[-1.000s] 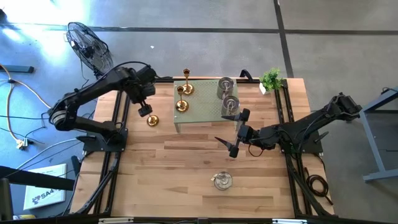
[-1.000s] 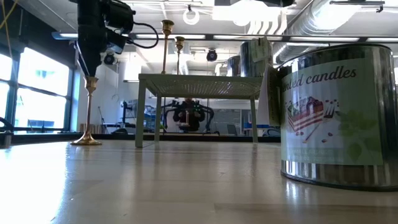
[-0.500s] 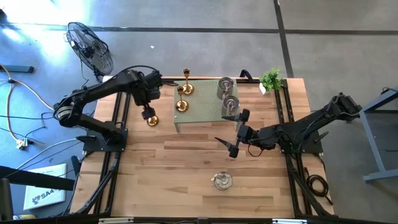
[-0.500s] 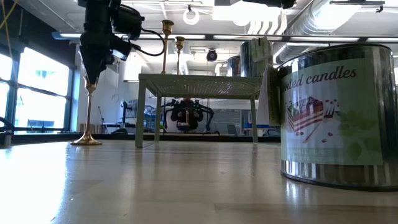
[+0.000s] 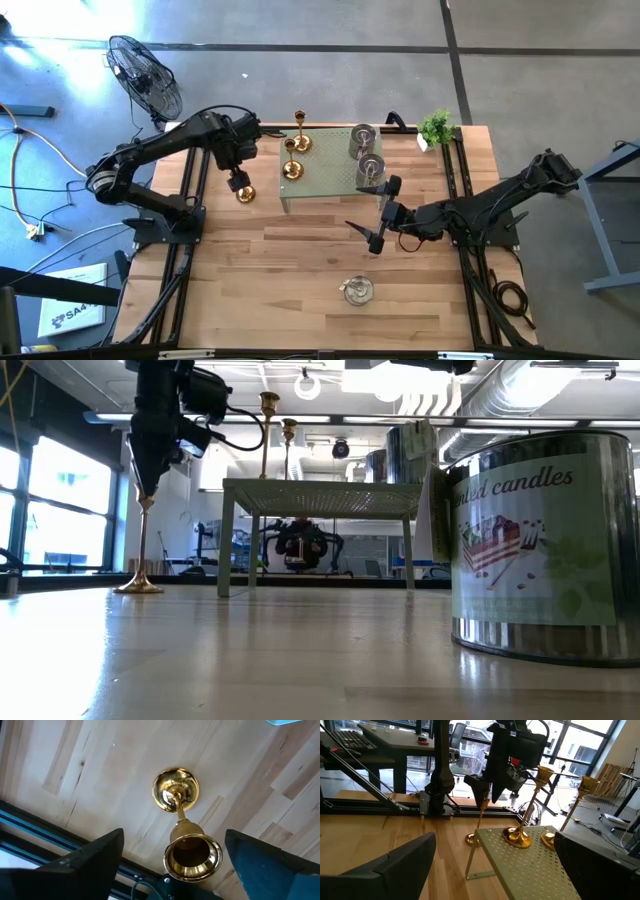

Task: Pick & Place candle stick holders
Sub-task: Put the gold candle holder on the shelf

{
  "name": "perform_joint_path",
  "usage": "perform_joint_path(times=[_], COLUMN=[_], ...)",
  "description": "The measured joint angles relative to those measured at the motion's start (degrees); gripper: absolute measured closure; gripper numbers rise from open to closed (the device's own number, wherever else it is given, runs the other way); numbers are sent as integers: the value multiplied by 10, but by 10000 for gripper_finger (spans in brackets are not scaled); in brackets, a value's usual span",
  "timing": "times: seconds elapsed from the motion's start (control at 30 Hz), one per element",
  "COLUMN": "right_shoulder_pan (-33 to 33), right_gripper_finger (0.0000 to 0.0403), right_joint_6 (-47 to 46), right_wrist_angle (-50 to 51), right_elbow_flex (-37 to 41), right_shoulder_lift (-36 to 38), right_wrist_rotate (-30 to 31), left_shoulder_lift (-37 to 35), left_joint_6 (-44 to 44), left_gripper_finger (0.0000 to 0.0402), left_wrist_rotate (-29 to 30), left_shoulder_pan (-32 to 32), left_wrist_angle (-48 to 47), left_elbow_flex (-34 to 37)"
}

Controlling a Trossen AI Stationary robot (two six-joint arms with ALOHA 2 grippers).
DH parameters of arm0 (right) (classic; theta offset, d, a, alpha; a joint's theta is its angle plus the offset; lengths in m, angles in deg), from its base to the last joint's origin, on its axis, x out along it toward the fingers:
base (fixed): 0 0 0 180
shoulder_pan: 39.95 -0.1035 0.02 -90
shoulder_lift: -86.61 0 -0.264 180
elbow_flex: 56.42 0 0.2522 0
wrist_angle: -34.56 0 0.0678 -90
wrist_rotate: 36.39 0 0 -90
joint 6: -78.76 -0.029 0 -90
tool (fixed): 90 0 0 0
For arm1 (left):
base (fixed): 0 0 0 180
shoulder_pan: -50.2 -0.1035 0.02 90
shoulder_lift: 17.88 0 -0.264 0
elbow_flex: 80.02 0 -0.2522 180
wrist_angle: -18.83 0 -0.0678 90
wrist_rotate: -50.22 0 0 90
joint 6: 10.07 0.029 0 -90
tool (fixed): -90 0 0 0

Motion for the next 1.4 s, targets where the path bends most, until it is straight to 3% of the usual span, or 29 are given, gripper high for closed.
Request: perform_joint_path(times=[0.63,1.1,1.4], right_shoulder_pan=[0,0,-17], right_gripper_finger=[3,3,3], right_joint_6=[0,-11,-1], right_wrist_angle=[0,11,-18], right_elbow_flex=[0,0,0], right_shoulder_lift=[0,0,0], right_wrist_rotate=[0,0,-30], left_shoulder_lift=[0,0,-16], left_joint_6=[-15,-9,-29], left_gripper_finger=[262,255,261], left_wrist_rotate=[-2,21,46], left_shoulder_pan=[0,3,80], left_wrist_angle=[-3,-21,-76], left_elbow_flex=[0,0,-4])
